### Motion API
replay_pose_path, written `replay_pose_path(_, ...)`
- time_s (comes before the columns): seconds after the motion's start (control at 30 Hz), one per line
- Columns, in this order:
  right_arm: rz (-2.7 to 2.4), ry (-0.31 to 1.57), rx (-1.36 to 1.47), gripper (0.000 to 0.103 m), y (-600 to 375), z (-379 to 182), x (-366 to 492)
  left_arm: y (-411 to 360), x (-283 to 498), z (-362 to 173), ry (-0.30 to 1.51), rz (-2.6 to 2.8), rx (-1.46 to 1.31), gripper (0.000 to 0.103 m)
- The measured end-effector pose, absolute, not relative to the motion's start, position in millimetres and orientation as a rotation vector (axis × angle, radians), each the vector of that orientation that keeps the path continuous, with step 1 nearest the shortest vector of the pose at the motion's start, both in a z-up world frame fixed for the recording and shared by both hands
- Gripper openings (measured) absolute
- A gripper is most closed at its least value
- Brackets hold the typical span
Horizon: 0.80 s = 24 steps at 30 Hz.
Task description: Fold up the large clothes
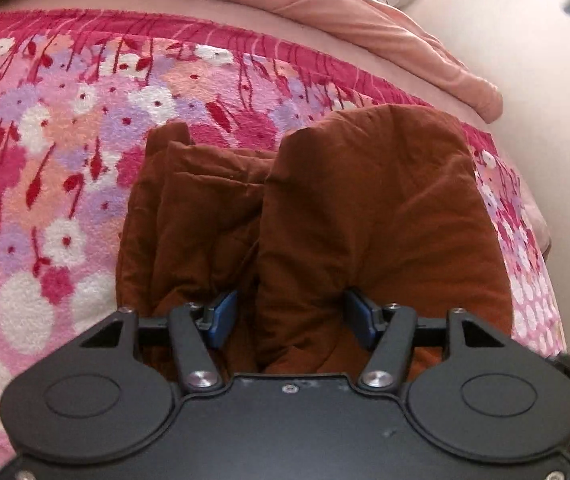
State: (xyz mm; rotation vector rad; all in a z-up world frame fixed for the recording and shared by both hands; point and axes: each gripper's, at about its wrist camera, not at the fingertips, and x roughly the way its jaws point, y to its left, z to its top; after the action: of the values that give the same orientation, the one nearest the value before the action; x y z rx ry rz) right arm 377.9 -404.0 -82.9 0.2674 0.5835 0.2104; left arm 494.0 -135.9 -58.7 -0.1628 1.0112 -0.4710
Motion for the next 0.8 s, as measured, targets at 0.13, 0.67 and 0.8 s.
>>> replay_pose_path(0.13,0.208,0.551,0.313,0.019,-418,-67,391,-129,475,-54,0.956,-0.465,-0.164,0.062)
replay_pose_path(0.67,0.125,0.605,0.340,0.021,-413,-85,451,-126,459,-49,0.873,-0.449,-0.131,0.063)
replay_pose_path(0.8,0.154,0.548,0.318,0.022,-410,-63,416,-121,426,-23,0.820,-0.446,-0.097,0.063)
